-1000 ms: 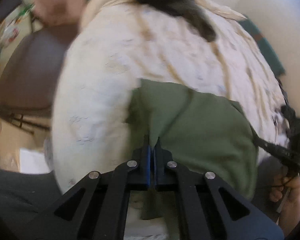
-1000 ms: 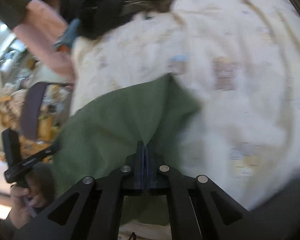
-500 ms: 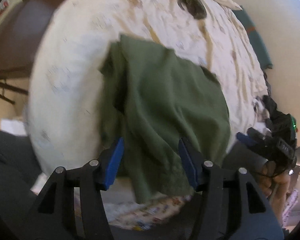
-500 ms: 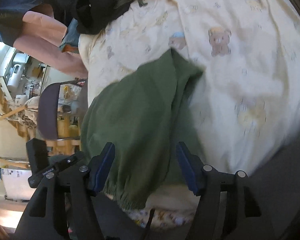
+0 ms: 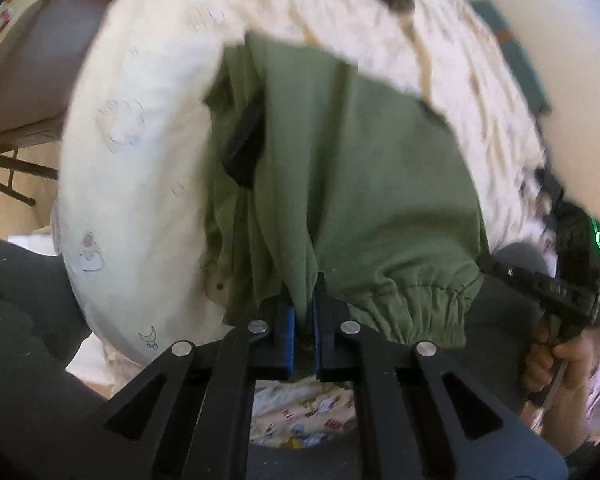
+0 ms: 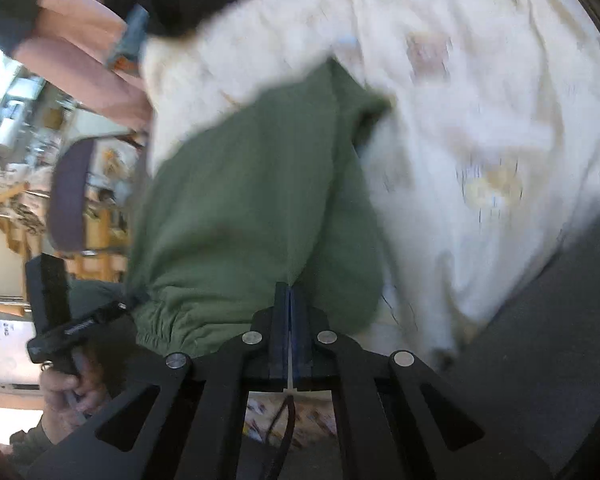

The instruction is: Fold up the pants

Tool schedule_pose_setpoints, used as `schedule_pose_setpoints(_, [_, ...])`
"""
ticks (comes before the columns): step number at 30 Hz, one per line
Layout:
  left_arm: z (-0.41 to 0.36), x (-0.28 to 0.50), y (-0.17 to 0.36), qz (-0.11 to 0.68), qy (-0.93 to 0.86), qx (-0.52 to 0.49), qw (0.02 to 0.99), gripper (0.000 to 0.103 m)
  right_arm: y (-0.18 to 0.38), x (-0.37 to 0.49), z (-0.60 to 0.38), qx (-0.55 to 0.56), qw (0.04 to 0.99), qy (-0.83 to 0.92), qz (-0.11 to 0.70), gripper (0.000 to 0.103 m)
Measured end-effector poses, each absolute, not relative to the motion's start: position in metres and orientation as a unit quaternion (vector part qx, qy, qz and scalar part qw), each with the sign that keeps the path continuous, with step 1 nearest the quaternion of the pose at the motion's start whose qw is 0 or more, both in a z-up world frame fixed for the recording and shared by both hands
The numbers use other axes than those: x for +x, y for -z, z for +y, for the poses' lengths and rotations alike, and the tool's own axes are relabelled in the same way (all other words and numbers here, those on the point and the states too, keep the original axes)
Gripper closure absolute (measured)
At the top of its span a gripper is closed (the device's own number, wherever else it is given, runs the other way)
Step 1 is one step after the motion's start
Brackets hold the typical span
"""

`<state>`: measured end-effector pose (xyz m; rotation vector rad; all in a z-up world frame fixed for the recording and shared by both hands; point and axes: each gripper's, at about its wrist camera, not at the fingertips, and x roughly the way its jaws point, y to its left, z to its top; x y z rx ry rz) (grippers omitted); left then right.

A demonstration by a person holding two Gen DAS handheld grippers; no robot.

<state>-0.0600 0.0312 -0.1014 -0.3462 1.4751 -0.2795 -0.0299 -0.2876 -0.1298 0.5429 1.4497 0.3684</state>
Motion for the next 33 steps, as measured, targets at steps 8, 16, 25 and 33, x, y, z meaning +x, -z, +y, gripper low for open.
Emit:
schedule_pose_setpoints(8, [0.036,-0.064,0.059,0.630,0.093,-0.105,0.764,0.045,0.092,-0.014,-0.294,0.179,0.732,-0.152,0.640,0.091])
schedule_pose_setpoints(16, [0.044,0.026,0.057,0.566,0.073,-0.153,0.807,0.045,0.092,0.073,-0.316,0.261,0.760,-0.161,0.573,0.040])
schedule_pose_setpoints(25, [0.023,0.084,0.125,0.607,0.064,-0.128,0.782,0.046,0.177,0.145,-0.302,0.283,0.723,-0.157,0.610,0.067])
schedule_pose_setpoints(33, [0.024,0.067,0.166,0.649,0.052,-0.106,0.752,0.043,0.160,0.122,-0.312,0.293,0.775,-0.173,0.532,0.103])
